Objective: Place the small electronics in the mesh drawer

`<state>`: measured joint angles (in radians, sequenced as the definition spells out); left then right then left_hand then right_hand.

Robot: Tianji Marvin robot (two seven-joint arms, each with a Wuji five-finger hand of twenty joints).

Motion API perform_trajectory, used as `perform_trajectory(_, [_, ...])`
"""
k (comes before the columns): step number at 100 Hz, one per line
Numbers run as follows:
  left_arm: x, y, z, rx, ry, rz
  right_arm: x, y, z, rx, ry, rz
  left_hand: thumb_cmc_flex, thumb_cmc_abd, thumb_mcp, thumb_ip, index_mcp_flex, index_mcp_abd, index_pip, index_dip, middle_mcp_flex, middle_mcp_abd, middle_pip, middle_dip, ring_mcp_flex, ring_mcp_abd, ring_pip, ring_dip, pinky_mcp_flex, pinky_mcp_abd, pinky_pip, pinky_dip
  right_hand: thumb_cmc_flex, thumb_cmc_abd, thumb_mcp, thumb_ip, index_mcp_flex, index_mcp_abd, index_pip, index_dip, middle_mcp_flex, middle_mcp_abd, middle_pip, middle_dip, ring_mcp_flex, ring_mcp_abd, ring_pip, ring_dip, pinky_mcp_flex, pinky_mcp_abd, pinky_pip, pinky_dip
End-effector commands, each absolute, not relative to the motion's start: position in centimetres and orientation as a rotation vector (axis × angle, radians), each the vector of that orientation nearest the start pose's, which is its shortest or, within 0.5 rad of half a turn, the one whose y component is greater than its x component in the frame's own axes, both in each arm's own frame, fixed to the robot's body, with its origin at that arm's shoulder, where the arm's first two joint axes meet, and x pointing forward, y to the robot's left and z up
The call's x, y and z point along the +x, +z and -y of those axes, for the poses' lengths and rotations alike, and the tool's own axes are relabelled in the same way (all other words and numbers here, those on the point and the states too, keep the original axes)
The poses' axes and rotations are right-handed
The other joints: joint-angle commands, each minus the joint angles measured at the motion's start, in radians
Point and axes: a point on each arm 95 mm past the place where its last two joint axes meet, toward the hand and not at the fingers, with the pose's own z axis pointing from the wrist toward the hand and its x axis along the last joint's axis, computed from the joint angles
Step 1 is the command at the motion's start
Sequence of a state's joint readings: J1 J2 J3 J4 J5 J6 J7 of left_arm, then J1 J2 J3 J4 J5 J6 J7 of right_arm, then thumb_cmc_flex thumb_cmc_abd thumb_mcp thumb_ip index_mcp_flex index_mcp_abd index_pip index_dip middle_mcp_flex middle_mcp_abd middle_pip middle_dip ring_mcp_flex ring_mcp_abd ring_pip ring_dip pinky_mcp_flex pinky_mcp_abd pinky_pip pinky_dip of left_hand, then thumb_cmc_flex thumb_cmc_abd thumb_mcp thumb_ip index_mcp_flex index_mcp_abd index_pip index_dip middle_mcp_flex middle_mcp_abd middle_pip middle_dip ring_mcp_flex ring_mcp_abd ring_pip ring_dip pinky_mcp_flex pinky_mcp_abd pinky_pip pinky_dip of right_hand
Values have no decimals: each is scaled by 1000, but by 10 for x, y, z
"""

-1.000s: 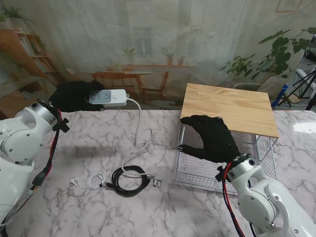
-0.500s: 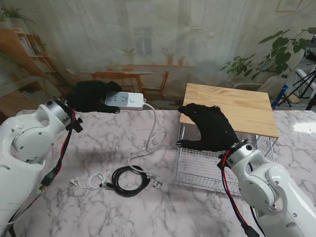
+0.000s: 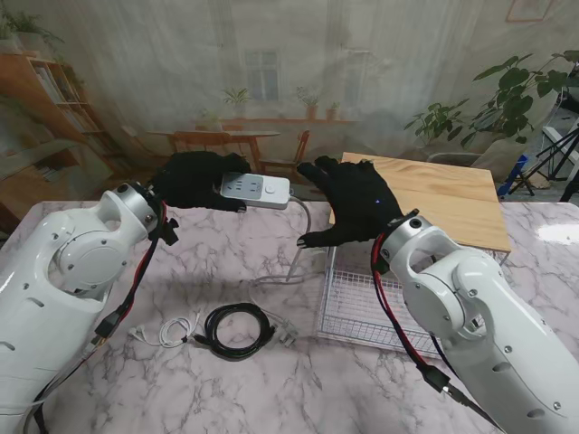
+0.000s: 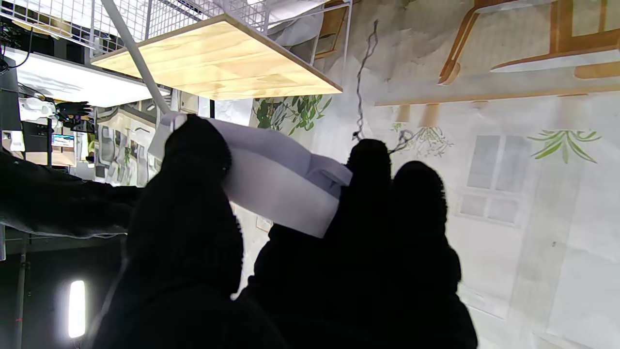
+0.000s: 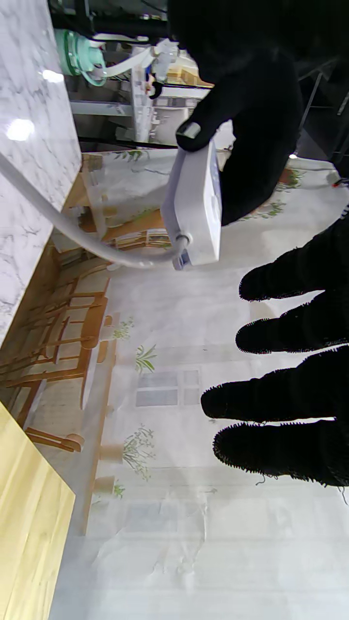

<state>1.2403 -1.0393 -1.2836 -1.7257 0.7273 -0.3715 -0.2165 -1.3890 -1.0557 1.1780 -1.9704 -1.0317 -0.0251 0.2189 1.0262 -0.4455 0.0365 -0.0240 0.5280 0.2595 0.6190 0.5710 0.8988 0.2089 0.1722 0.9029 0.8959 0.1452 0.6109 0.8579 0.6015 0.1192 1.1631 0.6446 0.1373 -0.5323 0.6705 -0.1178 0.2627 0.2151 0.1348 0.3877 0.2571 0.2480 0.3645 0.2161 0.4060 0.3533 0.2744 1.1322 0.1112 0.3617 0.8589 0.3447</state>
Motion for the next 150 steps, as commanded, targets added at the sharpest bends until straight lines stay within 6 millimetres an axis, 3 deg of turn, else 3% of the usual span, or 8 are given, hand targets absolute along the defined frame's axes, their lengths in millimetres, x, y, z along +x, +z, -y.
perform_trajectory(1, [457, -133, 23, -776, -1922, -1585, 405, -143, -73, 764, 1646, -1531, 213, 110, 167, 110, 87, -250, 262, 62, 102, -112, 70, 28, 21, 2, 32, 14, 11, -60, 40, 23, -53, -33, 32, -19, 0, 47, 13, 20, -35, 24, -17, -12, -22, 24, -71, 13, -8, 40, -19, -10])
perform_trajectory(45, [460, -142, 44, -804, -1959, -1588, 424, -144, -98, 842, 1504, -1606, 211, 107, 172, 111, 85, -250, 269, 62, 103, -107, 70, 31, 28, 6, 42, 24, 19, -64, 51, 32, -72, -23, 32, -23, 23, 87, -40, 31, -32, 52, -4, -6, -3, 20, -68, 17, -49, 68, -35, -17])
perform_trajectory(70, [453, -142, 48, -778, -1972, -1578, 435, -143, -106, 903, 1437, -1627, 211, 104, 178, 112, 86, -249, 272, 61, 104, -104, 71, 33, 27, 11, 50, 35, 17, -59, 67, 49, -153, -23, 58, -51, -6, 67, -145, 22, -33, 50, -12, -11, -36, 40, -102, -65, -168, 164, -178, -153])
perform_trajectory(95, [449, -143, 49, -757, -1986, -1580, 441, -147, -115, 923, 1399, -1689, 210, 102, 181, 113, 88, -249, 274, 60, 107, -100, 72, 33, 31, 11, 53, 39, 21, -59, 71, 58, -128, -26, 58, -45, 28, -15, 53, 179, -76, 46, -19, -17, -91, 74, -109, -150, -202, 204, -155, -274])
perform_trajectory(134, [448, -147, 53, -763, -2006, -1581, 451, -160, -124, 953, 1421, -1699, 206, 102, 183, 113, 89, -250, 276, 57, 110, -98, 71, 32, 37, 11, 55, 43, 28, -61, 72, 67, 417, 165, -299, 60, 341, -343, 561, 352, 6, -28, 53, 18, -69, 3, -108, -228, -211, 223, -101, -346])
perform_trajectory(140, [447, -148, 53, -765, -2006, -1581, 451, -160, -125, 960, 1434, -1686, 205, 103, 184, 113, 88, -251, 276, 56, 110, -98, 71, 32, 37, 10, 55, 43, 29, -61, 72, 68, 575, 184, -422, 65, 354, -404, 718, 260, 58, -54, 77, 32, -48, -14, -102, -211, -208, 221, -100, -346])
perform_trajectory(143, [447, -148, 53, -766, -2005, -1581, 451, -160, -125, 960, 1440, -1681, 206, 102, 184, 114, 88, -250, 277, 57, 109, -97, 71, 32, 37, 11, 55, 44, 29, -61, 72, 69, 619, 179, -407, 72, 355, -438, 800, 223, 86, -71, 87, 38, -36, -24, -96, -201, -205, 218, -99, -346])
perform_trajectory(150, [447, -148, 53, -768, -2003, -1580, 451, -159, -125, 955, 1455, -1666, 207, 102, 184, 113, 87, -250, 277, 56, 109, -97, 71, 32, 36, 11, 54, 44, 29, -61, 71, 70, 541, 127, -51, -14, 409, -474, 856, 227, 154, -104, 106, 51, -8, -45, -86, -162, -199, 213, -97, -346])
